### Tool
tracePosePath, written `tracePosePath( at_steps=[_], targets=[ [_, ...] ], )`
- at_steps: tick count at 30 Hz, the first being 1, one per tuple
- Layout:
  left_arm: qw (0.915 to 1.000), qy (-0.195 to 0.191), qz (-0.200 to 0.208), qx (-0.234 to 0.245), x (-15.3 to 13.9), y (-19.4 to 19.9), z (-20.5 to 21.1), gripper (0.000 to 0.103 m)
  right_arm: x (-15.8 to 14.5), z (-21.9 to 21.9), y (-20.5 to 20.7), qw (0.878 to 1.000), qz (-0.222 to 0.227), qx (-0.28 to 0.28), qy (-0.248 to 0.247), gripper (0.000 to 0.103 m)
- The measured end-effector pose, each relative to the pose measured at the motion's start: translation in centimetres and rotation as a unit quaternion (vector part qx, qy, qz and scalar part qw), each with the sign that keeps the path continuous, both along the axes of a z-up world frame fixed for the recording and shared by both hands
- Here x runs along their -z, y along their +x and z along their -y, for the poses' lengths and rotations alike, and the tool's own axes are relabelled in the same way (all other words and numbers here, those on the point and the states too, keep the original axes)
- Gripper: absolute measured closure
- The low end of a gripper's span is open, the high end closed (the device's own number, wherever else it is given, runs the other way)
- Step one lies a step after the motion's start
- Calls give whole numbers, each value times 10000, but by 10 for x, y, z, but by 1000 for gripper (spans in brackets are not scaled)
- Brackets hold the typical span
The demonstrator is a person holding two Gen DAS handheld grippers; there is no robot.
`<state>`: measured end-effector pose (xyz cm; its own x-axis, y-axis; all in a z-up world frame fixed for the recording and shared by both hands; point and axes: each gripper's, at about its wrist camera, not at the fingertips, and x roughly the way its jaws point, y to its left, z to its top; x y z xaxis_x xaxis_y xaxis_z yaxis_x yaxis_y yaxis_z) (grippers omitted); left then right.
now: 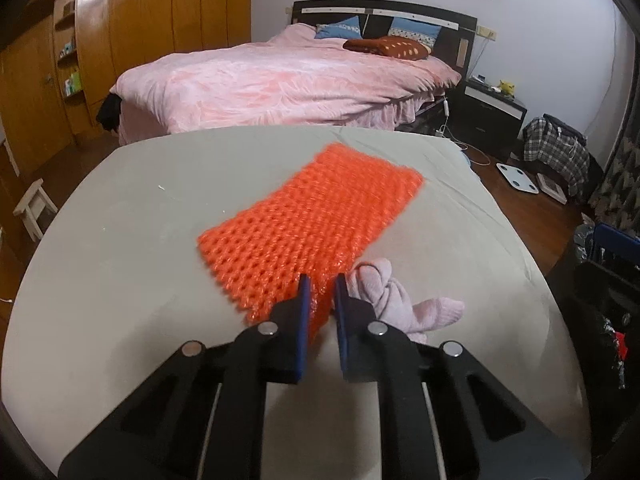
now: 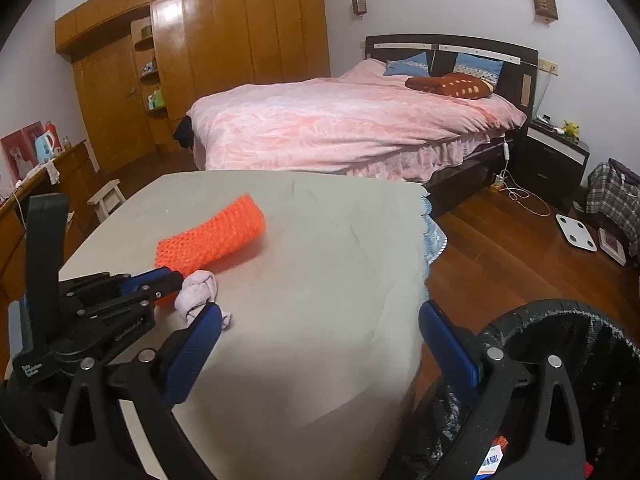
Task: Collect trash
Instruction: 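Grasp the orange mesh pad with the left tool while the right tool grasps the pink cloth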
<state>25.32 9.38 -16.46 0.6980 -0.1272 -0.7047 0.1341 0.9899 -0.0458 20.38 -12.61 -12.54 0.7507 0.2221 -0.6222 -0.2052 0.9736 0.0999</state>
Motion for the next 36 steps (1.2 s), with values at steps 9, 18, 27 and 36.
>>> tracePosePath(
  at_steps=[9,18,27,36],
  targets=[
    [9981,-102,175,-583,-16,-19,-25,97,-6,-12,0,9998,76,-146,63,6],
    [9958,-110,71,-907,-20,-42,-54,95,10,-50,10,9988,-46,-462,162,10],
    [9953,-133,85,-955,-23,-39,-64,95,36,-89,34,9943,-475,-944,150,33],
    [9956,-190,155,-902,-25,-42,-61,96,44,-103,31,9879,-695,-1377,127,74]
  ],
)
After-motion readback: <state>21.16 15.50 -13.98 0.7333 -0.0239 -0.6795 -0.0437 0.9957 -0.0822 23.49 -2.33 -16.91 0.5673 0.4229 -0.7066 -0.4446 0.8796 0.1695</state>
